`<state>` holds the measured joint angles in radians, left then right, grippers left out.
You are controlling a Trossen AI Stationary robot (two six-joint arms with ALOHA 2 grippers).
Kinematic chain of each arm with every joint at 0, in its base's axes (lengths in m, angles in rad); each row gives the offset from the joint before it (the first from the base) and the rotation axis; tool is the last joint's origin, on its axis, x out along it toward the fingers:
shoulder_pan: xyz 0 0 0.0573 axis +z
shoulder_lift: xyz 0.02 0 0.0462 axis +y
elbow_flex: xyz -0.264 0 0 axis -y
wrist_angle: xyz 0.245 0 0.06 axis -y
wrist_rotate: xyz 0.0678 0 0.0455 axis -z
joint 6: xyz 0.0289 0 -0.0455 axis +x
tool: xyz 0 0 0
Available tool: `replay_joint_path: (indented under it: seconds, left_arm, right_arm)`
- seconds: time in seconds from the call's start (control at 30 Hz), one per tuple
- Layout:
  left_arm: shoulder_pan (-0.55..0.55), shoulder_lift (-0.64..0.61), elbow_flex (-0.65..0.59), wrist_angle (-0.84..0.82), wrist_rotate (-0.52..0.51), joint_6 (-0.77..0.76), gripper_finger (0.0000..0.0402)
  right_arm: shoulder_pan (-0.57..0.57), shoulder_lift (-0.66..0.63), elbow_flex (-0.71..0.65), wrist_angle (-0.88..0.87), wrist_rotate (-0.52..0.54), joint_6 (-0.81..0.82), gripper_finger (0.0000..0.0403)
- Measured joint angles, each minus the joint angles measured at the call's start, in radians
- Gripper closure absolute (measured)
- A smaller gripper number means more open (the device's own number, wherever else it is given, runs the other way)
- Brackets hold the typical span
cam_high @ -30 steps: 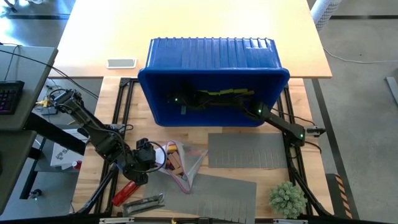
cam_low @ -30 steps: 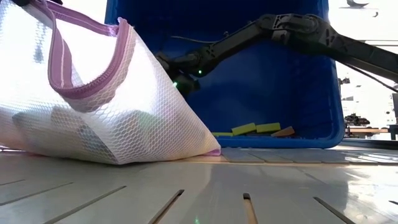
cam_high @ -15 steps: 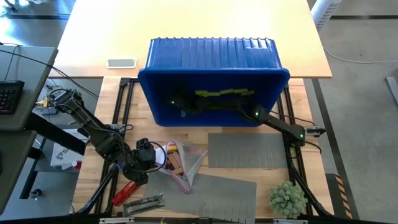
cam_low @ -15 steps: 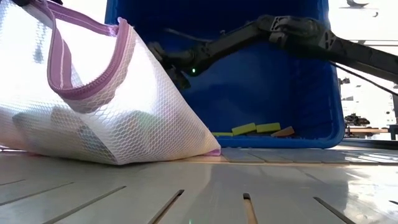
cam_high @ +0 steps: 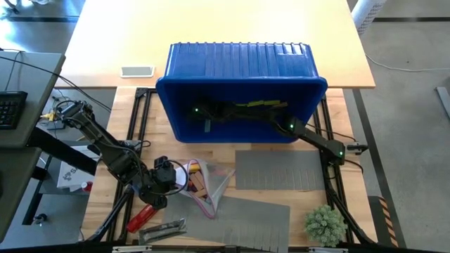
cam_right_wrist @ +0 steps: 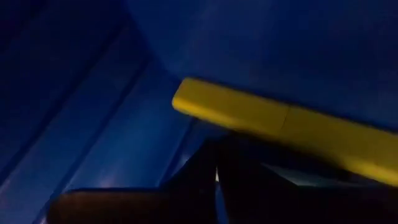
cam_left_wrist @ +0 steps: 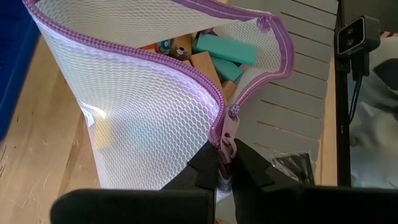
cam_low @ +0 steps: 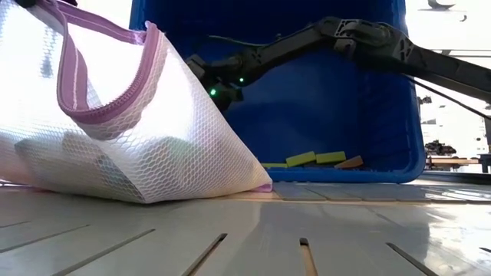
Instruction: Sort blocks
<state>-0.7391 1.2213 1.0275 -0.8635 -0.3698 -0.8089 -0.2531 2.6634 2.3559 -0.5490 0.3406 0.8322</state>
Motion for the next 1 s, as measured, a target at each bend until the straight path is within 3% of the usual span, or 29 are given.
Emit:
replay_joint_path:
  seconds: [0.1, 0.3, 0.47, 0.67, 0.87, 1.0]
  left_arm:
    - [0.000, 0.000, 0.000, 0.000, 0.000, 0.000, 0.0401]
    - [0.000, 0.000, 0.000, 0.000, 0.000, 0.000, 0.0401]
    - [0.000, 0.000, 0.000, 0.000, 0.000, 0.000, 0.0401]
    - [0.000, 0.000, 0.000, 0.000, 0.000, 0.000, 0.0401]
    - [0.000, 0.000, 0.000, 0.000, 0.000, 0.000, 0.0401]
    - [0.000, 0.000, 0.000, 0.000, 0.000, 0.000, 0.0401]
  right_arm:
    - [0.014, -0.008, 0.001, -0.006, -0.027, -0.018, 0.0403]
    - [0.044, 0.005, -0.003, 0.143, 0.125, 0.050, 0.0403]
    - [0.031, 0.051, -0.005, 0.169, 0.207, 0.133, 0.0403]
    - [0.032, 0.055, -0.003, 0.152, 0.223, 0.104, 0.0403]
    - [0.035, 0.021, 0.003, -0.019, 0.119, 0.116, 0.0403]
    - [0.087, 0.004, -0.002, -0.021, 0.183, 0.047, 0.0403]
